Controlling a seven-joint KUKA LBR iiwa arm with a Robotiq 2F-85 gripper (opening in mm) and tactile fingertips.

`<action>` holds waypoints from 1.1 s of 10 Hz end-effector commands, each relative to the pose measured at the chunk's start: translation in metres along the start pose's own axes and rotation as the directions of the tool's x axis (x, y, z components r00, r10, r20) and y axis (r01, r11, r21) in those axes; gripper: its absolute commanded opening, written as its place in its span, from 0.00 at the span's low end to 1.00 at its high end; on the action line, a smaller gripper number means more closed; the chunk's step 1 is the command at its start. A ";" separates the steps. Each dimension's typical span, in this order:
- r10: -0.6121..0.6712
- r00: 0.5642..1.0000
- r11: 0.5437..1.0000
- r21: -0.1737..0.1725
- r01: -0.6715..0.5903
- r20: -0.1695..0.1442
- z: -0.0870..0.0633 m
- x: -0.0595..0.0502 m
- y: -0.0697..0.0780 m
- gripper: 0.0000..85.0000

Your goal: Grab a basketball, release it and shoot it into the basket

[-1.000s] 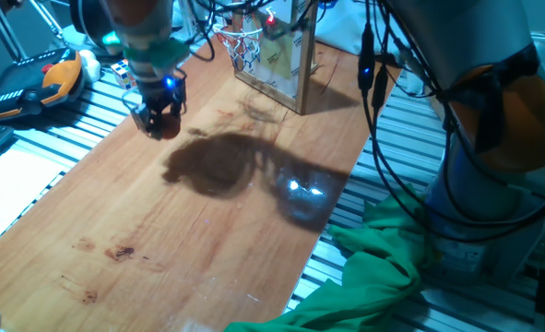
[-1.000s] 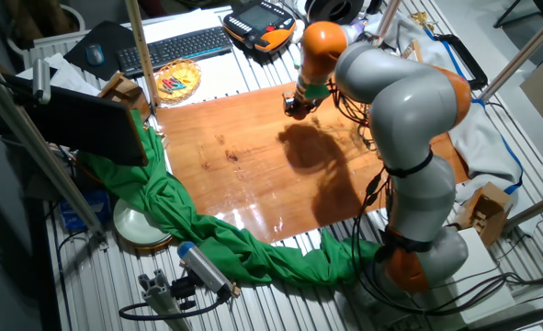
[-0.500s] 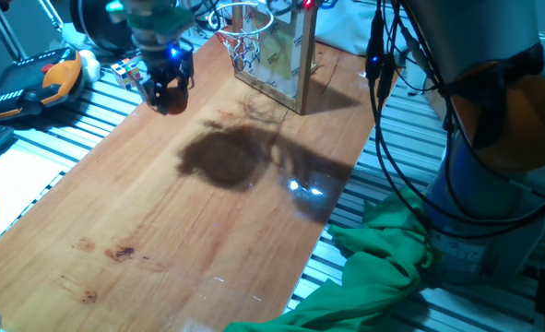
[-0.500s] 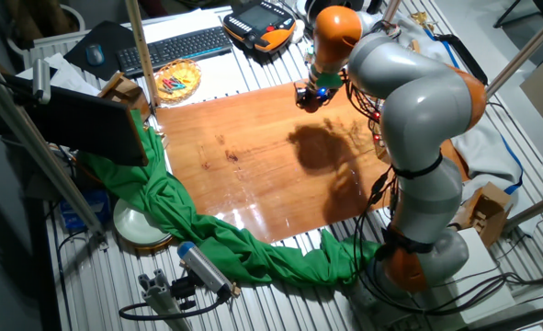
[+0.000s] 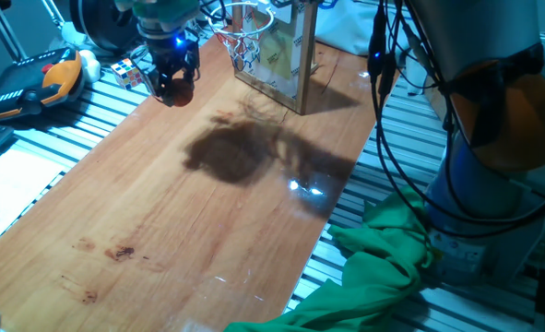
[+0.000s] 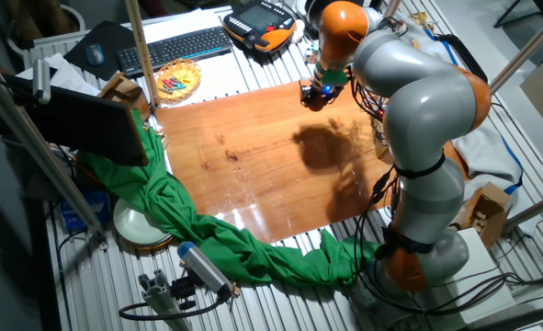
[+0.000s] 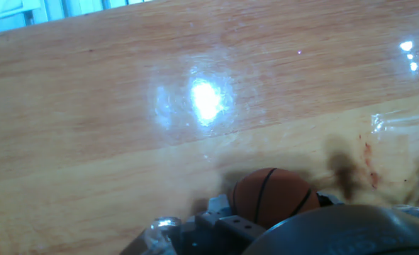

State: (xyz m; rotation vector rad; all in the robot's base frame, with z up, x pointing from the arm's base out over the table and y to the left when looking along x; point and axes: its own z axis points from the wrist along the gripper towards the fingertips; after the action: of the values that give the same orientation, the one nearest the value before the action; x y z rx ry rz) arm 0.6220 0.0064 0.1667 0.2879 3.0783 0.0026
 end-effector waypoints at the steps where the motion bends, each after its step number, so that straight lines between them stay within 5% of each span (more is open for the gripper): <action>1: 0.014 1.000 1.000 -0.001 -0.014 0.004 0.000 0.000 0.000 0.01; 4: 0.038 0.999 0.999 0.036 -0.038 0.005 0.000 0.000 0.000 0.01; 8: 0.109 0.994 0.994 0.005 -0.109 -0.012 0.000 0.000 0.000 0.01; 11: 0.161 0.987 0.987 0.028 -0.161 -0.006 -0.021 0.008 -0.001 0.01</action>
State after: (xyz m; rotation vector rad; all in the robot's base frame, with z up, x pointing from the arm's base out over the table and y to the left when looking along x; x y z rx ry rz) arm 0.6125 0.0070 0.1868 0.5393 3.0563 -0.0344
